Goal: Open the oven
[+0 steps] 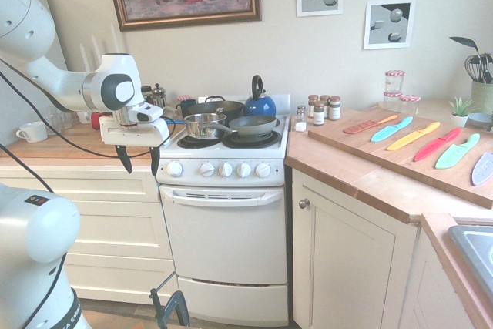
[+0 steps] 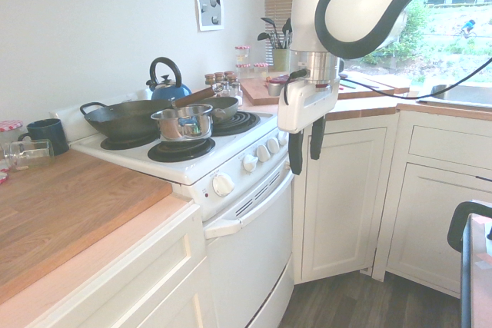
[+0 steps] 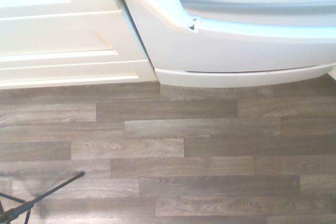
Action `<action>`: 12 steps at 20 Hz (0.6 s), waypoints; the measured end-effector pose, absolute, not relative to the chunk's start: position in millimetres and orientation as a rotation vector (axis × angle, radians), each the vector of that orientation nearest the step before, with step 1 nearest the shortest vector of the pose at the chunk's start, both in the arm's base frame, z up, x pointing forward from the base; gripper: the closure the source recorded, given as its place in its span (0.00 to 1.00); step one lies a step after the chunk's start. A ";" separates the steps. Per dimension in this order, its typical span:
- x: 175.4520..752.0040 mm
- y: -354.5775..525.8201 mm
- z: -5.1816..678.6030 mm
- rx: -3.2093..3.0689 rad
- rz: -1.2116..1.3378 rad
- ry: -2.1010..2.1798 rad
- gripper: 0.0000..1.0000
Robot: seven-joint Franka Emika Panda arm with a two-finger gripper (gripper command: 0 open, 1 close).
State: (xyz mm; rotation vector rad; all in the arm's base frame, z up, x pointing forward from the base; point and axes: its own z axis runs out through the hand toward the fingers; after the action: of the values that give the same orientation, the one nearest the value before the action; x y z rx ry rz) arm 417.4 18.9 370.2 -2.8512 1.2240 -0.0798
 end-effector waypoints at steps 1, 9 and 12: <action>417.5 18.5 370.0 -2.850 -0.079 1.225 0.00; 422.5 -3.8 290.5 -2.838 -0.146 1.330 0.00; 429.7 -26.7 239.4 -2.803 -0.184 1.362 0.00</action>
State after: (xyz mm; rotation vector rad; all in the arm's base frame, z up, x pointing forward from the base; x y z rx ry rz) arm 429.7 -26.7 239.4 -2.8032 1.3623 -0.1842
